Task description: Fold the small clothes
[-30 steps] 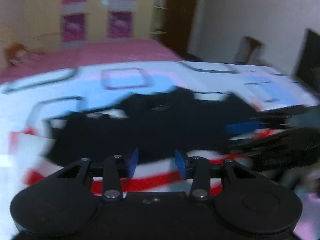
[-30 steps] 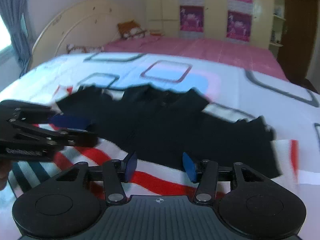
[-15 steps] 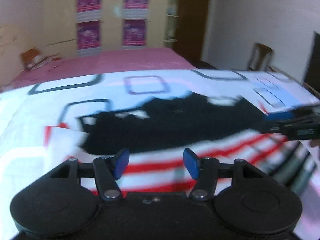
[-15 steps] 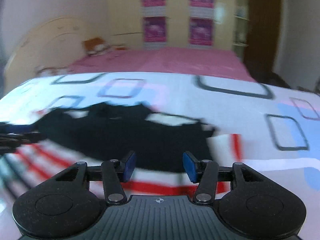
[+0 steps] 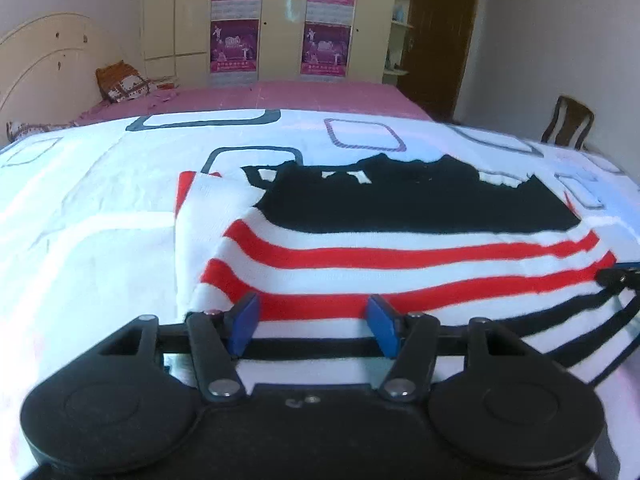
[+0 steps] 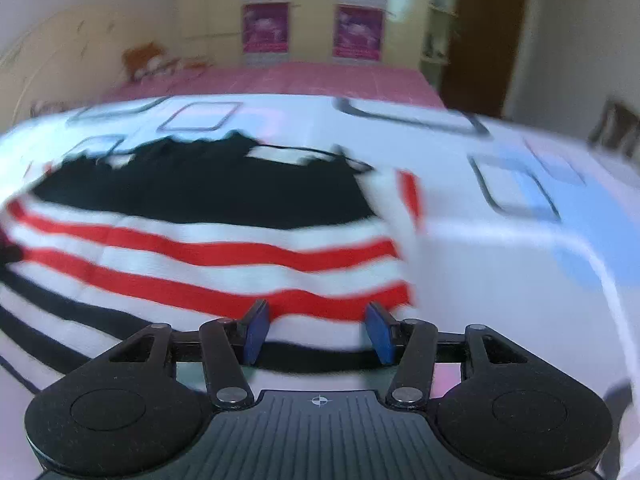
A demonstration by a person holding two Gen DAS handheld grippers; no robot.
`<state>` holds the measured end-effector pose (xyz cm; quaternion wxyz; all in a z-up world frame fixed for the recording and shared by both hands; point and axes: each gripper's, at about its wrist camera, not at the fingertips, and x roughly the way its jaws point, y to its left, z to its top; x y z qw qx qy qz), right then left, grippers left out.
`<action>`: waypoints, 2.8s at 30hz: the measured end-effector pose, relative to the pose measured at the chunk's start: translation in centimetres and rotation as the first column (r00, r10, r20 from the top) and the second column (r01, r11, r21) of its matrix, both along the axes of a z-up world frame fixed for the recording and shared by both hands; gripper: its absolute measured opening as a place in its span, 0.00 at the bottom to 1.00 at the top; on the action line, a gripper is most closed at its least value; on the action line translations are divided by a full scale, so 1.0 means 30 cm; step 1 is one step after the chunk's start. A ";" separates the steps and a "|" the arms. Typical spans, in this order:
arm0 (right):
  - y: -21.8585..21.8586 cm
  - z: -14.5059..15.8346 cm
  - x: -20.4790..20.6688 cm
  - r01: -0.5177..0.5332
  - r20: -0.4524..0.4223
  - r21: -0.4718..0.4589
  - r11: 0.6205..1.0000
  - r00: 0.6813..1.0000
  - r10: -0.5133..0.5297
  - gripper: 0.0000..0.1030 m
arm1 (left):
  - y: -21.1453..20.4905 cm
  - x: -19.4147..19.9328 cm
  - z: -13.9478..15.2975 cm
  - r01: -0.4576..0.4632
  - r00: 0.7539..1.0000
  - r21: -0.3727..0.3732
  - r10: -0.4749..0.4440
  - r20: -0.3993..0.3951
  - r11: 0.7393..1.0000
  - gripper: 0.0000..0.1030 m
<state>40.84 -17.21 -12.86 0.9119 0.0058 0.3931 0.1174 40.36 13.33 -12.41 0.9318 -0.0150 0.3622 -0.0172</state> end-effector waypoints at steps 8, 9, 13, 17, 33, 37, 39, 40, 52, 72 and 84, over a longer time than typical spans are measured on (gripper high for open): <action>0.188 0.089 -0.117 -0.138 0.054 -0.012 0.990 0.989 0.139 0.50 | -0.171 -0.109 0.074 0.066 0.996 -0.024 -0.065 0.053 0.998 0.56; 0.216 0.082 -0.133 -0.169 0.043 -0.002 0.986 0.985 0.169 0.50 | -0.197 -0.117 0.060 0.077 0.996 -0.036 -0.075 0.047 0.996 0.56; 0.327 0.052 -0.212 -0.252 0.014 0.011 0.968 0.968 0.252 0.50 | -0.248 -0.146 0.016 0.092 0.996 -0.062 -0.092 0.015 0.994 0.52; 0.377 0.007 -0.253 -0.232 -0.006 -0.014 0.973 0.973 0.232 0.50 | -0.209 -0.157 -0.021 0.065 0.998 -0.095 -0.066 -0.015 0.993 0.53; -0.015 0.009 -0.222 0.069 -0.036 -0.063 0.996 0.997 -0.071 0.50 | -0.019 -0.217 -0.006 -0.086 0.996 -0.006 0.086 -0.022 0.996 0.52; -0.007 0.003 -0.224 0.064 -0.029 -0.071 0.995 0.997 -0.067 0.50 | -0.016 -0.213 0.001 -0.097 0.995 -0.009 0.097 -0.026 0.995 0.51; -0.006 0.026 -0.228 0.077 -0.016 -0.061 0.995 0.997 -0.078 0.50 | -0.020 -0.216 0.015 -0.102 0.995 -0.011 0.102 -0.019 0.995 0.51; -0.009 0.036 -0.230 0.086 -0.003 -0.052 0.995 0.996 -0.086 0.50 | -0.024 -0.220 0.019 -0.103 0.995 -0.005 0.103 -0.013 0.995 0.51; -0.007 0.024 -0.227 0.102 -0.020 -0.051 0.993 0.994 -0.103 0.50 | -0.016 -0.222 0.005 -0.101 0.994 -0.013 0.100 -0.034 0.995 0.52; -0.018 0.003 -0.228 0.113 -0.039 -0.055 0.992 0.993 -0.115 0.50 | -0.003 -0.220 -0.005 -0.109 0.993 0.001 0.109 -0.040 0.994 0.53; -0.019 -0.004 -0.236 0.107 -0.024 -0.056 0.993 0.994 -0.108 0.50 | -0.005 -0.222 -0.014 -0.109 0.993 0.009 0.110 -0.034 0.994 0.53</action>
